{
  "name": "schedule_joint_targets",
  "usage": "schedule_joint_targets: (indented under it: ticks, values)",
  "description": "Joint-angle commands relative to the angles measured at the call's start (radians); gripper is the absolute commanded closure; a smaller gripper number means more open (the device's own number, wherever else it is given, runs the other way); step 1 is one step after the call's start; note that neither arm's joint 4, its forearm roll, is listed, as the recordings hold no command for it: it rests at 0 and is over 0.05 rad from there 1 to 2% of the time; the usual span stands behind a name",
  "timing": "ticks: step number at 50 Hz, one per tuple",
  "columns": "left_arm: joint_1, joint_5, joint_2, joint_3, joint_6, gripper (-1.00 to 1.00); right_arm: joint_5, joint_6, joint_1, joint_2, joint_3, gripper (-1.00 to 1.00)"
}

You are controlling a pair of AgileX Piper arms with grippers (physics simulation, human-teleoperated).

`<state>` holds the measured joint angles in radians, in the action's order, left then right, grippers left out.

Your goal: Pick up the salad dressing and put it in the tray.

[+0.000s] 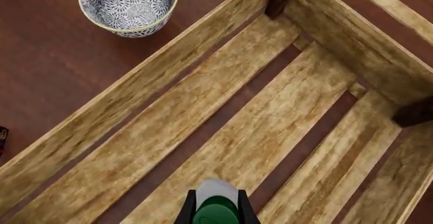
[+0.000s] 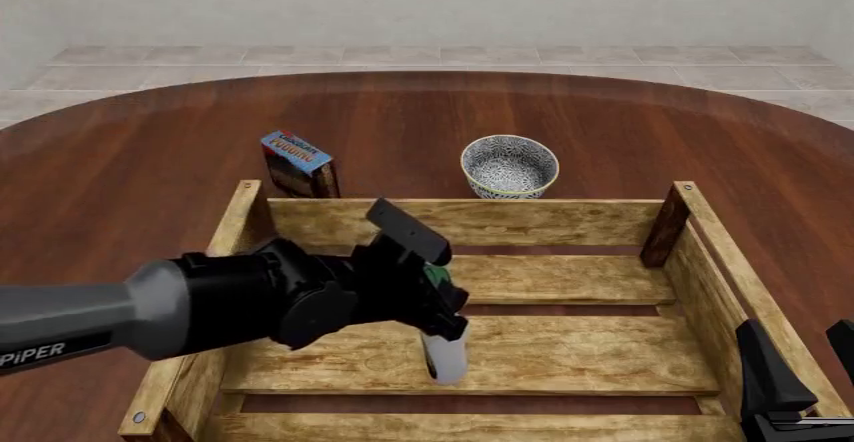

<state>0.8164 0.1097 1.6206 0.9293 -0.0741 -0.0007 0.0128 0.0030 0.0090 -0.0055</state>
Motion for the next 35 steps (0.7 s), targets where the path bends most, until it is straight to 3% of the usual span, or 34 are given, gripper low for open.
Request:
schedule_joint_targets:
  ticks: [1,24,25,35]
  values:
    - [0.001,-0.017,0.027,-0.007,0.008,1.00,0.000,0.000,0.000,0.000,0.000,-1.00]
    - [0.000,-0.026,0.057,-0.008,0.009,1.00,0.000,0.000,0.000,0.000,0.000,-1.00]
    - [-0.001,-0.027,0.058,-0.008,0.011,-1.00,0.000,0.000,0.000,0.000,0.000,-1.00]
    - [0.001,-0.025,0.052,-0.010,0.019,-1.00,0.000,0.000,0.000,0.000,0.000,-1.00]
